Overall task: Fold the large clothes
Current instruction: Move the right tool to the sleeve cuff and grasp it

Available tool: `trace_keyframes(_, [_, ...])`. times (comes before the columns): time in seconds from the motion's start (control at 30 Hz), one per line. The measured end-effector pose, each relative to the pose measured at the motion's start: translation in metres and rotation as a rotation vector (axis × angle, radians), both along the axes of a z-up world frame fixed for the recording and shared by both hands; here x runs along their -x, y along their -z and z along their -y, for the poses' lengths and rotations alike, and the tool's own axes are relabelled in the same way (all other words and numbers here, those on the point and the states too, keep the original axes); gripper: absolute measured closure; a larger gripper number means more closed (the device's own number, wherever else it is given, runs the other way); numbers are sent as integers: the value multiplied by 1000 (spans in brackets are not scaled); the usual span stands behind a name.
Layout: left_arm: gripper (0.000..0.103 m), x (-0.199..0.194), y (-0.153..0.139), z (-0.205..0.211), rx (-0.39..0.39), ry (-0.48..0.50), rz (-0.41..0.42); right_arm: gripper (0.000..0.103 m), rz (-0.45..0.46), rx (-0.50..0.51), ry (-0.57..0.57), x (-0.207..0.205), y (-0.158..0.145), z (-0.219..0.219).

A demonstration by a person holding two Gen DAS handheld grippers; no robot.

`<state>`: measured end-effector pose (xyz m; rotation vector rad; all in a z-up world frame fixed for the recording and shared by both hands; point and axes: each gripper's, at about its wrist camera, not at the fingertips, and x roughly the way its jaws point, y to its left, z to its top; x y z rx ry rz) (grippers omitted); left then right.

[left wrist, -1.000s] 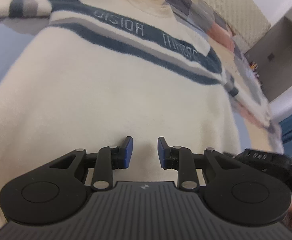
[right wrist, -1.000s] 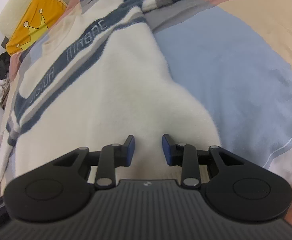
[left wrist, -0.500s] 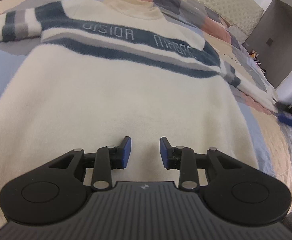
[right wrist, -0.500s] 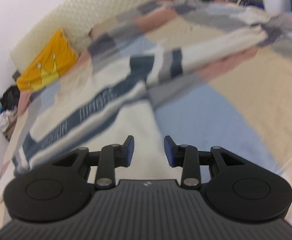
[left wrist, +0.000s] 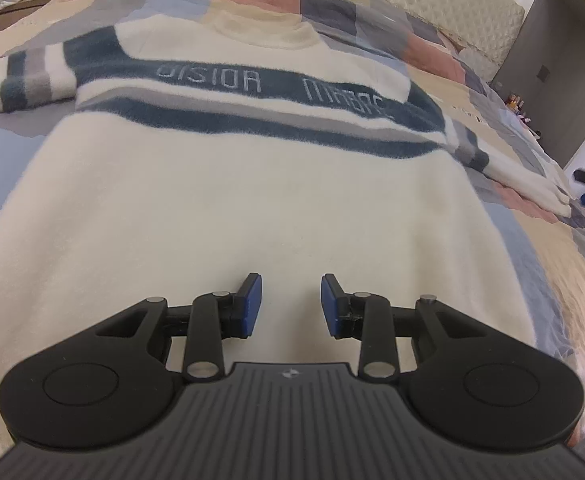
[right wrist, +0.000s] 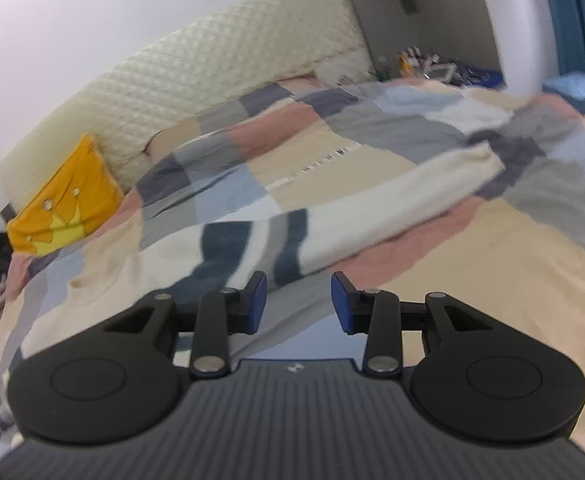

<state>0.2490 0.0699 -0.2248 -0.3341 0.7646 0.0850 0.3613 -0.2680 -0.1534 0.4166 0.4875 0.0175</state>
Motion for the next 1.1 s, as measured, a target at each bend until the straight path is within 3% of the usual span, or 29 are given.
trace_keyframes(0.17, [65, -4, 2, 4, -9, -2, -2, 63, -43, 0, -14, -21, 29, 6])
trace_keyframes(0.47, [61, -12, 6, 11, -32, 1, 0, 63, -64, -37, 57, -49, 66, 33])
trace_keyframes(1.1, [60, -23, 11, 17, -45, -13, -1, 65, -7, -145, 153, -97, 112, 84])
